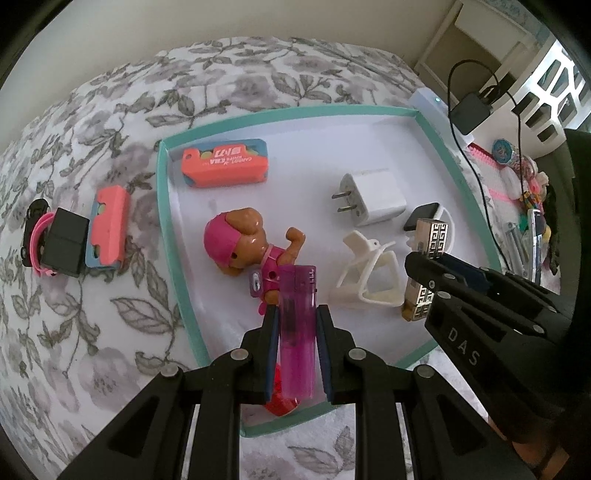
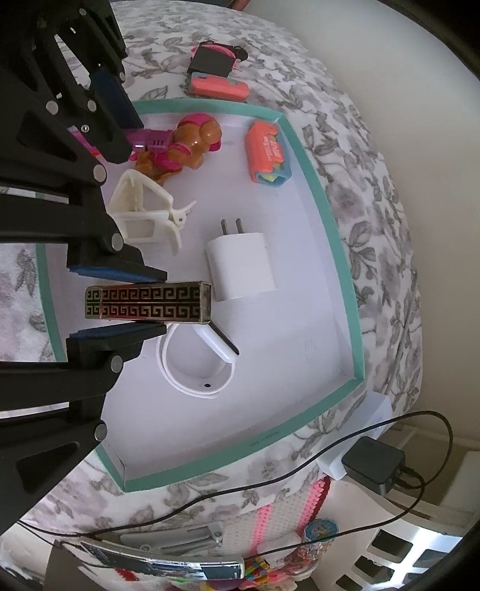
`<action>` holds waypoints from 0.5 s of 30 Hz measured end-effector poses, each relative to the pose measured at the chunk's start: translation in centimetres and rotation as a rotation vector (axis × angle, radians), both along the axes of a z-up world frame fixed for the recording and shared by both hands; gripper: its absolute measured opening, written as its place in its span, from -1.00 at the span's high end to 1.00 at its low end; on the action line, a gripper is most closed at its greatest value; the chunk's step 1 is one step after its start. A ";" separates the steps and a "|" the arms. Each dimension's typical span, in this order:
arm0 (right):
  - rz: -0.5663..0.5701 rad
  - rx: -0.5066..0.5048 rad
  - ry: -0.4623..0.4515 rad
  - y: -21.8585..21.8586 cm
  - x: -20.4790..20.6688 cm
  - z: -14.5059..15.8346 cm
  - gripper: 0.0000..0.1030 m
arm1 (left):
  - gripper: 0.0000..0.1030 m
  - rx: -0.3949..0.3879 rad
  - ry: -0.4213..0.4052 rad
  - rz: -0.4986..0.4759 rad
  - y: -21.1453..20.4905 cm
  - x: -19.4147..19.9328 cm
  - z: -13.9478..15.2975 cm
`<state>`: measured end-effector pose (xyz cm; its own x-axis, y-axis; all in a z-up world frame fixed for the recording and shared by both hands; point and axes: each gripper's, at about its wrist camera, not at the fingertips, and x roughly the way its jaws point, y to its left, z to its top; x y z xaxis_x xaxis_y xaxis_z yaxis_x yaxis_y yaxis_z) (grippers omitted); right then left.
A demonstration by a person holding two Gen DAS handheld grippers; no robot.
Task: Organize rigid objects
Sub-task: 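Carry the lighter and bar into the tray and open both grippers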
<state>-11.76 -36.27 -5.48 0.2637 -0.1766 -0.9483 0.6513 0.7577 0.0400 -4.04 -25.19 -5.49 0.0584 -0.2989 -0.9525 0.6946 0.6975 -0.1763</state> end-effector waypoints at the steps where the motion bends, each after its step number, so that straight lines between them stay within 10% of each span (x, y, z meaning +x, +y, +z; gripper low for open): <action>1: 0.002 0.001 0.001 0.0 0.1 -0.1 0.56 | 0.61 0.000 0.002 0.000 0.0 0.0 0.0; 15: 0.014 -0.010 0.012 0.5 0.5 -0.2 0.55 | 0.57 -0.016 -0.012 0.058 1.4 1.0 1.0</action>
